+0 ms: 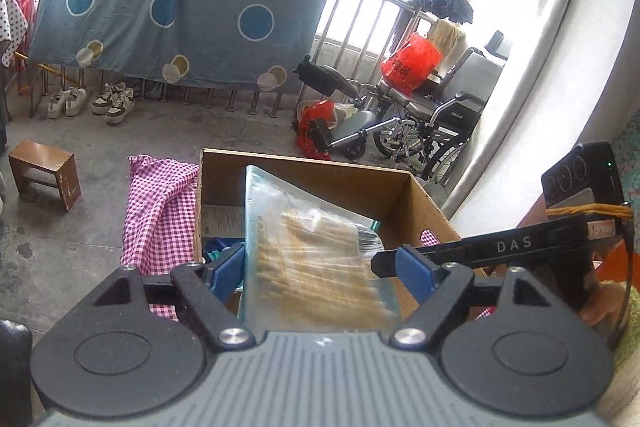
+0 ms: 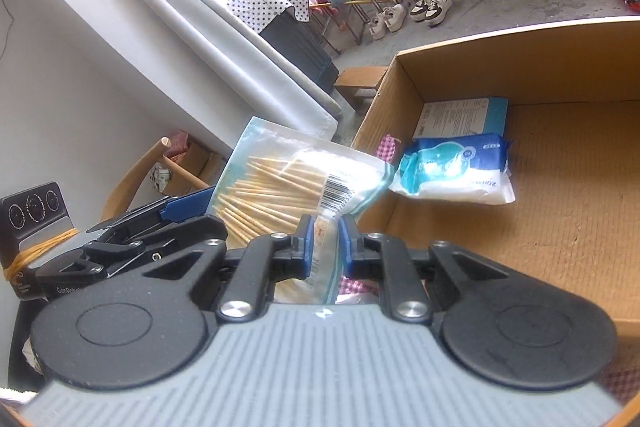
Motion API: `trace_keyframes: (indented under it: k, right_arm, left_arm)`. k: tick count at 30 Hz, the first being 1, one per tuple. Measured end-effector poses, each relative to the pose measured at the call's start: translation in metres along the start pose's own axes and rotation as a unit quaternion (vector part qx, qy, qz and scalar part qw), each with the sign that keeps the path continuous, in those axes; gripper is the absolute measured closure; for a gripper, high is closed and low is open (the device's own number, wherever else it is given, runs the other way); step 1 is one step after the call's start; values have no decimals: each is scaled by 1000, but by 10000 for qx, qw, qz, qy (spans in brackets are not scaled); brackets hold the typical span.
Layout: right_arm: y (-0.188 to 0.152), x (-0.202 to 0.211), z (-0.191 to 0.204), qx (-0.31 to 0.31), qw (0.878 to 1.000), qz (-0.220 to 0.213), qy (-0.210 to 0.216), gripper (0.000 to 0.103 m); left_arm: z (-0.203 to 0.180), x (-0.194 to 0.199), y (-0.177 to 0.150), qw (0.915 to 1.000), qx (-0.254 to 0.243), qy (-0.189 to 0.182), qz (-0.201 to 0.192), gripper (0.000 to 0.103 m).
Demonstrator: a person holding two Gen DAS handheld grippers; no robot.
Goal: Organize soft objects
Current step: 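Grasp the bag of cotton swabs with the right gripper and lift it, then lower the cotton swab bag into the box and open the right gripper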
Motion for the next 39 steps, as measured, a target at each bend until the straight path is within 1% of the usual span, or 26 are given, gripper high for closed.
trace_keyframes:
  k: [1, 4, 6, 8, 9, 12, 14, 16, 18, 20, 23, 25, 27, 29, 34, 36, 39]
  right_arm:
    - [8, 1, -7, -21, 10000, -43, -38, 89]
    - [26, -2, -33, -149, 9997, -41, -204, 88]
    - [32, -8, -53, -226, 9991, 30, -364, 88]
    - [33, -19, -76, -422, 9977, 202, -492, 88]
    - [31, -26, -86, -505, 9969, 365, -486, 88]
    - [20, -49, -114, -803, 9918, 804, -591, 88]
    - [9, -65, -129, -997, 9861, 1174, -626, 87]
    - [2, -76, -138, -1186, 9798, 1504, -578, 86]
    - [2, -82, -143, -1281, 9775, 1543, -658, 84]
    - [10, -86, -148, -1210, 9779, 1489, -831, 82]
    - [18, -90, -154, -1160, 9770, 1419, -1093, 81]
    - [21, -97, -156, -1131, 9754, 1456, -1209, 80]
    - [19, -108, -156, -1132, 9731, 1576, -1242, 80]
    - [13, -118, -152, -1098, 9708, 1768, -1189, 80]
    - [0, -146, -124, -777, 9677, 2112, -1136, 81]
    - [-3, -155, -116, -664, 9674, 2155, -1150, 81]
    - [-2, -159, -109, -590, 9679, 2127, -1199, 81]
  left_arm:
    - [1, -12, 2, 10000, -17, -45, 59, 21]
    - [6, -52, -1, 9990, 52, -113, 432, 21]
    - [13, -77, -11, 9971, 97, -22, 756, 22]
    - [23, -93, -23, 9948, 65, 119, 1013, 22]
    - [26, -98, -29, 9934, 43, 157, 1134, 22]
    - [34, -100, -41, 9909, 104, 148, 1331, 22]
    - [36, -94, -42, 9914, 145, 57, 1296, 20]
    - [39, -82, -41, 9930, 161, 78, 1166, 18]
    - [41, -68, -41, 9946, 175, 133, 1010, 17]
    - [42, -51, -41, 9960, 223, 173, 847, 15]
    - [48, -29, -48, 9971, 298, 198, 669, 12]
    - [52, -16, -55, 9972, 380, 271, 590, 9]
    - [60, -6, -64, 9966, 476, 372, 559, 9]
    - [68, 1, -75, 9953, 626, 446, 589, 9]
    - [82, 11, -95, 9930, 783, 618, 631, 9]
    - [86, 14, -100, 9922, 810, 693, 644, 9]
    - [88, 19, -104, 9924, 824, 696, 592, 9]
Point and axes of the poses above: each gripper's, at about its wrist camera, not at the fingertips, and x roughly against the way its jaws point, z to its left, y to its top, the point moved 8 cm from there along -x, roughly the way its jaws point
